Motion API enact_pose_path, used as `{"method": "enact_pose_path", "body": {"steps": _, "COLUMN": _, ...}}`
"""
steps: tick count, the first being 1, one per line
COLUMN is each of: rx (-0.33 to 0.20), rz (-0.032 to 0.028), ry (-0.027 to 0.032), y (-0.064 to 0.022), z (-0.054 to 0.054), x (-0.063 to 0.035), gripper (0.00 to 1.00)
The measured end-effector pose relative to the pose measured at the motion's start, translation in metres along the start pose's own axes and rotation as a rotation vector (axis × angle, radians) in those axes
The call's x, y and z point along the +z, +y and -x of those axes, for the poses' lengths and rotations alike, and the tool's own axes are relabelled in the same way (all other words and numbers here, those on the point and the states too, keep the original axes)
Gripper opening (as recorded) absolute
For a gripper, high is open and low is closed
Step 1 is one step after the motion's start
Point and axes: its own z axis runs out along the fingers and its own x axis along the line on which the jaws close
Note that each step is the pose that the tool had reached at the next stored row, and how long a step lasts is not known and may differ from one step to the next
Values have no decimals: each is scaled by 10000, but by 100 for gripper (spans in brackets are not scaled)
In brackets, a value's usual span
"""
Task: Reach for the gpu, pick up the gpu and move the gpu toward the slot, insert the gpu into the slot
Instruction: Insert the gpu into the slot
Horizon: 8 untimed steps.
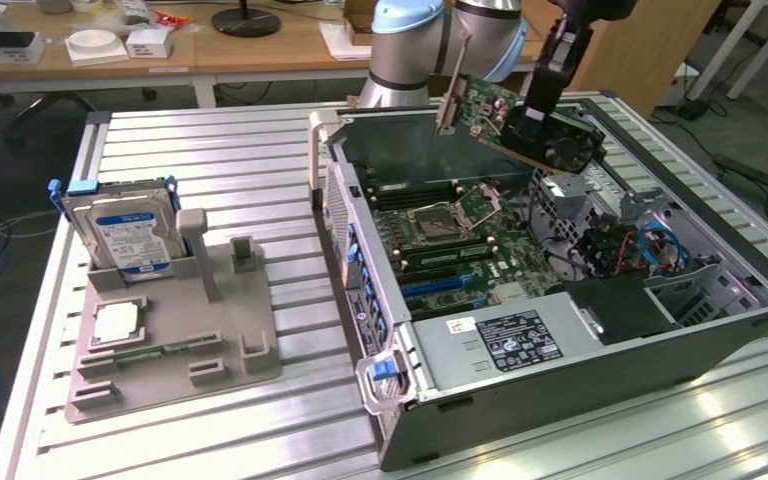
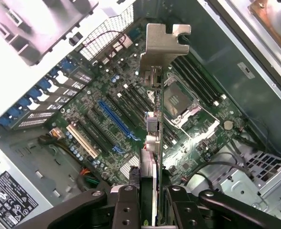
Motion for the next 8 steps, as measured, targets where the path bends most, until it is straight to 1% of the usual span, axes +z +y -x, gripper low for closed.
{"method": "enact_pose_path", "body": {"steps": 8, "rx": -843, "rz": -4, "ry": 23, "y": -1, "z": -1, "x": 1, "gripper": 26}}
